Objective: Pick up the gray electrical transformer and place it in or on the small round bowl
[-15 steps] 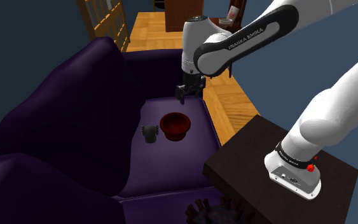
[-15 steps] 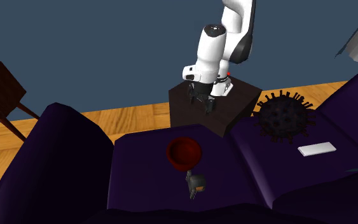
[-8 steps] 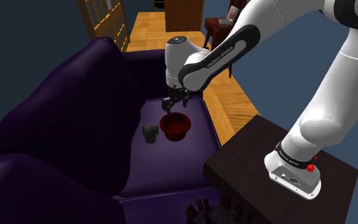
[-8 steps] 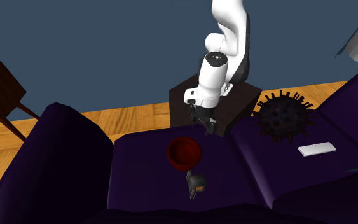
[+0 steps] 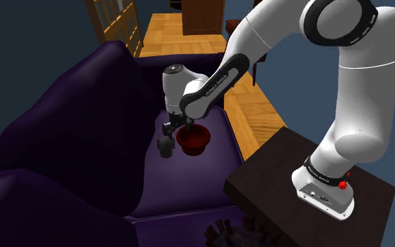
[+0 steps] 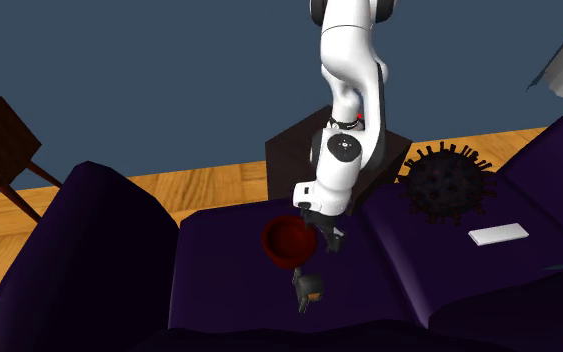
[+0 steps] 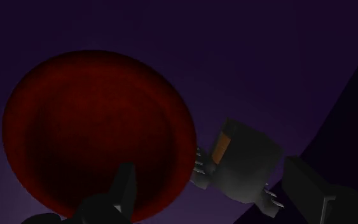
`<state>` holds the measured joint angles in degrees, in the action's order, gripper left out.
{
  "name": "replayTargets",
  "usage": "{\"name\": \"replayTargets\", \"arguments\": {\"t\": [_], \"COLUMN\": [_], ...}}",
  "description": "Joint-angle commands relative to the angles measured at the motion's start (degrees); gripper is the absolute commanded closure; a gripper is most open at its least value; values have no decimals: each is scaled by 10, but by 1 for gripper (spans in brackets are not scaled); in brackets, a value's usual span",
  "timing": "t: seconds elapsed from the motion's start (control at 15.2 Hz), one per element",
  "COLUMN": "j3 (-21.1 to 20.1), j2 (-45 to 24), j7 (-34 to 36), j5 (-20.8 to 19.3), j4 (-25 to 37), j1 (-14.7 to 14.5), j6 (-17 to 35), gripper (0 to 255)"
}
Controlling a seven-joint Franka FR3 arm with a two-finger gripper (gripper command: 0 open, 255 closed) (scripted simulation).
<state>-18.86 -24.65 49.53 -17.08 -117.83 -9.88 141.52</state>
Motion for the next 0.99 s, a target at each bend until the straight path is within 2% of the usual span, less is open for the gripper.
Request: {"name": "replayTargets", "arguments": {"t": [0.0, 0.4, 0.92], "j3": [10, 36, 52], "j2": [-44, -179, -236], "j7": [19, 53, 61], "j5": [-16, -39, -52], "j4": [35, 174, 203], "j1": [-16, -66, -78], "j6": [6, 1, 29], "gripper": [0, 0, 0]}}
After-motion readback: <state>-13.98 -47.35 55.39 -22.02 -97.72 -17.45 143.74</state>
